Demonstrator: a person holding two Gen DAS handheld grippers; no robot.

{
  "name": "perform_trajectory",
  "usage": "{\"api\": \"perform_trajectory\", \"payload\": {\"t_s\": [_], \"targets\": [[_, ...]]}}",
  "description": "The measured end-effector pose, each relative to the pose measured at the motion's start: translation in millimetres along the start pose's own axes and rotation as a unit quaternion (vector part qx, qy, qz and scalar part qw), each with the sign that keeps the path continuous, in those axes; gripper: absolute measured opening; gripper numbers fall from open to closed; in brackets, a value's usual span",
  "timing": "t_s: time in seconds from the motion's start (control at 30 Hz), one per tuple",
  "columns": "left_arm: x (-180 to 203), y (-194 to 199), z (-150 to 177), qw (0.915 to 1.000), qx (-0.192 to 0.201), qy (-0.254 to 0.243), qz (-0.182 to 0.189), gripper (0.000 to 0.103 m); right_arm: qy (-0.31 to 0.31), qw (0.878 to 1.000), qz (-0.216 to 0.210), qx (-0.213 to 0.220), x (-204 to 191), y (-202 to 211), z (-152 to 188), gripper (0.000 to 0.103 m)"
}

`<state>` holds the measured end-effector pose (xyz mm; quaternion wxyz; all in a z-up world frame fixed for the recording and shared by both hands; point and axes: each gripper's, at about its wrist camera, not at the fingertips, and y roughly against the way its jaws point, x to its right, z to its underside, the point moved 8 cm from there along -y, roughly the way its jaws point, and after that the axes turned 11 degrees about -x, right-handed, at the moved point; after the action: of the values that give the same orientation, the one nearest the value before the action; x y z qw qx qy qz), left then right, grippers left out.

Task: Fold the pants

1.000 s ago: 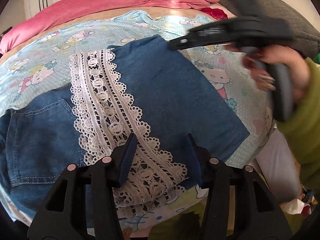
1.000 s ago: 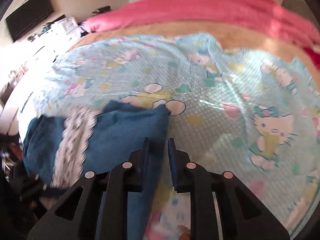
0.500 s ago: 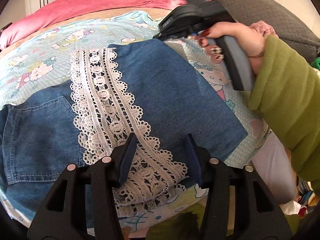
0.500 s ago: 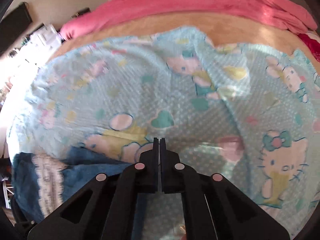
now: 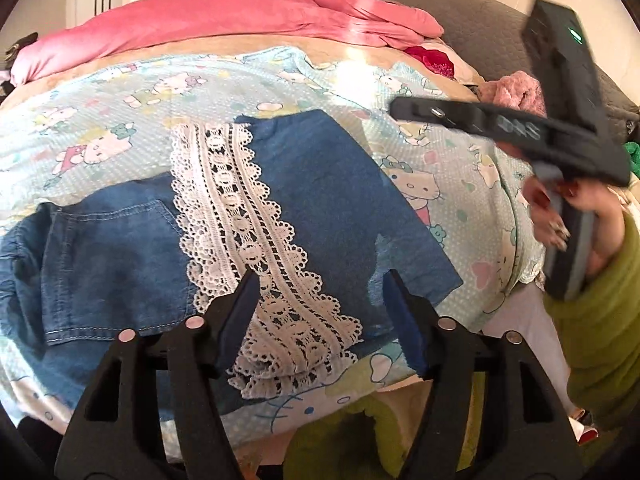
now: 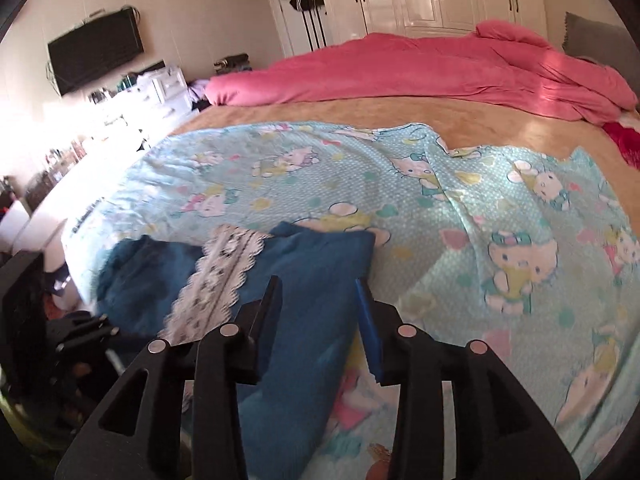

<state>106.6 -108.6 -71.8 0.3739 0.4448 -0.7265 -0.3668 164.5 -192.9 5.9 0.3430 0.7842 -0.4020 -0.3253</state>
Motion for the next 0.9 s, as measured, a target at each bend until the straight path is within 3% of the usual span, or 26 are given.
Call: {"api": "perform_trajectory", "payload": {"t_s": [0.07, 0.17, 0.27, 0.43, 0.5, 0.57, 0.67, 0.73, 0.83, 0.9], "targets": [[5, 5, 1, 1.0000, 0.005, -0.002, -0.008, 0.062, 0.000, 1.000, -0.002, 0.005, -3, 9, 8, 0.049], [5, 11, 2, 0.9998, 0.009, -0.003, -0.020, 0.066, 0.014, 1.000, 0.004, 0.000, -10, 19, 19, 0.049], [6, 11, 2, 0.9997, 0.010, -0.001, -0.023, 0.073, 0.034, 0.999, 0.009, -0.005, -21, 23, 25, 0.061], [1, 11, 8, 0.9995, 0.003, 0.006, -0.030, 0.074, 0.057, 0.998, 0.001, -0.012, -37, 16, 25, 0.061], [-2, 11, 11, 0.9992, 0.001, 0.012, -0.038, 0.067, 0.064, 0.998, -0.003, -0.022, -44, 8, 25, 0.061], [-7, 10, 15, 0.9991, -0.004, 0.020, -0.037, 0.046, 0.076, 0.996, -0.008, -0.041, -53, -7, 27, 0.061], [-13, 8, 21, 0.9988, -0.013, 0.020, -0.042, 0.033, 0.084, 0.994, -0.009, -0.069, -60, -29, 31, 0.061], [-17, 0, 25, 0.9982, -0.029, 0.020, -0.049, 0.033, 0.085, 0.993, -0.009, -0.086, -63, -42, 36, 0.061], [-28, -15, 34, 0.9969, -0.053, 0.036, -0.046, 0.033, 0.080, 0.989, 0.024, -0.125, -54, -68, 50, 0.061], [-30, -16, 34, 0.9971, -0.052, 0.041, -0.038, 0.033, 0.081, 0.988, 0.031, -0.132, -48, -77, 57, 0.062]]}}
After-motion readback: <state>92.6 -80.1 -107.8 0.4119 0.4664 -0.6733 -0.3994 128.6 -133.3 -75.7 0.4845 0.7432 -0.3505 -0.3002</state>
